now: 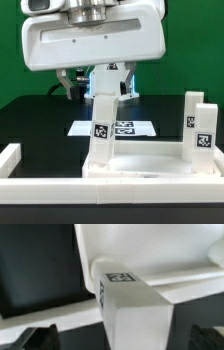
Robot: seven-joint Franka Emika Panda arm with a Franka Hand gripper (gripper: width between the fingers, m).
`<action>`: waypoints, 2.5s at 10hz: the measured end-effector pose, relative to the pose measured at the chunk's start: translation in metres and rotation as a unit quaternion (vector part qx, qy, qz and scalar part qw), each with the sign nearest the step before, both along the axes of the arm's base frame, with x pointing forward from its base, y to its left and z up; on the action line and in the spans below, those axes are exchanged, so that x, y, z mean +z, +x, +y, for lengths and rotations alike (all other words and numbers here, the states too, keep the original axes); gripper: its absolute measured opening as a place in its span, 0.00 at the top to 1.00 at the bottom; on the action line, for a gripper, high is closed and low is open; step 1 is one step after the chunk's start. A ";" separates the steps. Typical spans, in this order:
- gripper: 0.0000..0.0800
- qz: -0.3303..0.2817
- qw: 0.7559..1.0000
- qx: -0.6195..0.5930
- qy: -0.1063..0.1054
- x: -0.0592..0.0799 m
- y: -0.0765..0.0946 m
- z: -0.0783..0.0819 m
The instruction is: Assemble desk
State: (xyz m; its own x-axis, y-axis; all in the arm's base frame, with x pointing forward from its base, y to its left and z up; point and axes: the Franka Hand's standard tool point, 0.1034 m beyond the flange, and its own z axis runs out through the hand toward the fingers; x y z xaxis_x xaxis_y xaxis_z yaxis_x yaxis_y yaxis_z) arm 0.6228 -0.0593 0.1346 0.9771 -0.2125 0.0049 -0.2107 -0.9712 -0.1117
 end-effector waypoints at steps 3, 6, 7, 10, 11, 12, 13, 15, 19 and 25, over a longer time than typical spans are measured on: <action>0.19 -0.014 1.000 0.001 -0.019 -0.023 0.003 0.001; 0.51 -0.012 1.000 -0.013 -0.019 -0.023 0.003 0.000; 0.51 -0.010 0.999 -0.043 -0.017 -0.023 0.003 0.000; 0.64 0.000 0.989 -0.145 -0.012 -0.024 0.003 0.000; 0.64 0.003 0.984 -0.177 -0.011 -0.024 0.003 0.000; 0.64 0.006 0.979 -0.202 -0.009 -0.025 0.003 0.000; 0.64 0.019 0.955 -0.296 -0.002 -0.029 0.004 0.003; 0.64 0.033 0.901 -0.433 0.011 -0.030 0.004 0.002; 0.64 0.033 0.828 -0.558 0.033 -0.031 0.008 0.003; 0.21 0.023 0.969 -0.245 -0.001 -0.029 0.007 0.015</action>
Offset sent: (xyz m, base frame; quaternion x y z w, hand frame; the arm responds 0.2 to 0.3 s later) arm 0.0000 0.0000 0.0000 0.0000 0.0000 0.0000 1.0000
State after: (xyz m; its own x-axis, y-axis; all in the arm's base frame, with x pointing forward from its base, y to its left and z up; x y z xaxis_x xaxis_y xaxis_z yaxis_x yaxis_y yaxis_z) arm 0.6302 -0.0447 0.1052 0.7574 -0.6519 -0.0360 -0.6522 -0.7527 -0.0898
